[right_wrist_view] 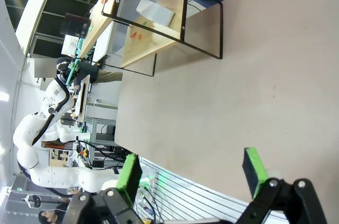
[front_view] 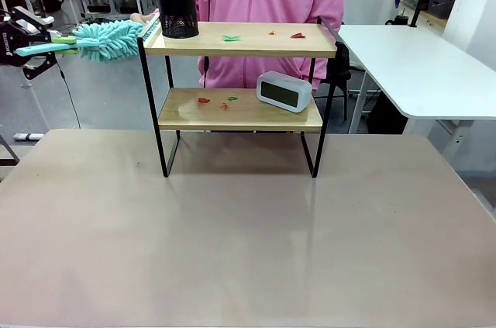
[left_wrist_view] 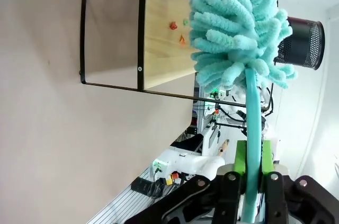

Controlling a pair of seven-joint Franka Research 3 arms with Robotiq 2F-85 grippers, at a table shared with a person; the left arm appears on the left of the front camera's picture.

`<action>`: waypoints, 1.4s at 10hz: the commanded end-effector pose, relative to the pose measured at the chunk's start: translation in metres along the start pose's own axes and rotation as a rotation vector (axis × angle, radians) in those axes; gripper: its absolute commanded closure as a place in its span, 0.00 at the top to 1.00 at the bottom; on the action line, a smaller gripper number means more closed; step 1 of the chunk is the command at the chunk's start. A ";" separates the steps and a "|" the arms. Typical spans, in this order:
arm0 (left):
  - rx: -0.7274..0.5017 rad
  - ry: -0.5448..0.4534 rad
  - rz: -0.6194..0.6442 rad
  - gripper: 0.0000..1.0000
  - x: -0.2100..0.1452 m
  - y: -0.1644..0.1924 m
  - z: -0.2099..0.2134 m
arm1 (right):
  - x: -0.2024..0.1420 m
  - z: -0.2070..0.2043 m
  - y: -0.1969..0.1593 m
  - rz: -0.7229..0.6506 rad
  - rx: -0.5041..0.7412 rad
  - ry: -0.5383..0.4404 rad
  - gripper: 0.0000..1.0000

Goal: Clean the shelf.
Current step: Pick up the Duster from the human.

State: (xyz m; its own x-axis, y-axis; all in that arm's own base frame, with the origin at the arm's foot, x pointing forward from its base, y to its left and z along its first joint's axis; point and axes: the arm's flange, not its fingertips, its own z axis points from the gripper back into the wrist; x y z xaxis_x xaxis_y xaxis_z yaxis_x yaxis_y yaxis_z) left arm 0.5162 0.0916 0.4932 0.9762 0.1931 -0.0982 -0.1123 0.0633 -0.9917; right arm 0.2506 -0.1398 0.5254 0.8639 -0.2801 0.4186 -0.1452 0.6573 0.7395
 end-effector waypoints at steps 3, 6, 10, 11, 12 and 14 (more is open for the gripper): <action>0.018 0.016 -0.030 0.00 -0.011 -0.002 -0.002 | 0.002 0.001 -0.001 0.024 0.027 -0.012 1.00; 0.097 0.030 -0.297 0.00 -0.050 -0.030 0.061 | 0.002 0.001 -0.001 0.024 0.027 -0.012 1.00; 0.308 -0.086 -0.390 0.00 -0.159 0.010 0.147 | 0.002 0.001 -0.001 0.024 0.027 -0.012 1.00; 0.329 -0.090 -0.374 0.00 -0.173 0.022 0.153 | 0.002 0.001 -0.001 0.024 0.027 -0.012 1.00; 0.333 -0.033 -0.326 0.00 -0.190 0.039 0.149 | 0.002 0.001 -0.001 0.024 0.027 -0.012 1.00; 0.397 0.113 -0.268 0.00 -0.205 0.071 0.119 | 0.002 0.001 -0.001 0.024 0.027 -0.012 1.00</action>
State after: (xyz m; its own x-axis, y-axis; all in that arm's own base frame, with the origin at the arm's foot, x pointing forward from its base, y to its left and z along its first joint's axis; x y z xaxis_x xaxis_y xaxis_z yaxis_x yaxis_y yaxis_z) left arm 0.2858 0.1920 0.4551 0.9869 0.0680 0.1460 0.1017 0.4403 -0.8921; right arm 0.2506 -0.1402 0.5253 0.8642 -0.2800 0.4182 -0.1447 0.6576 0.7394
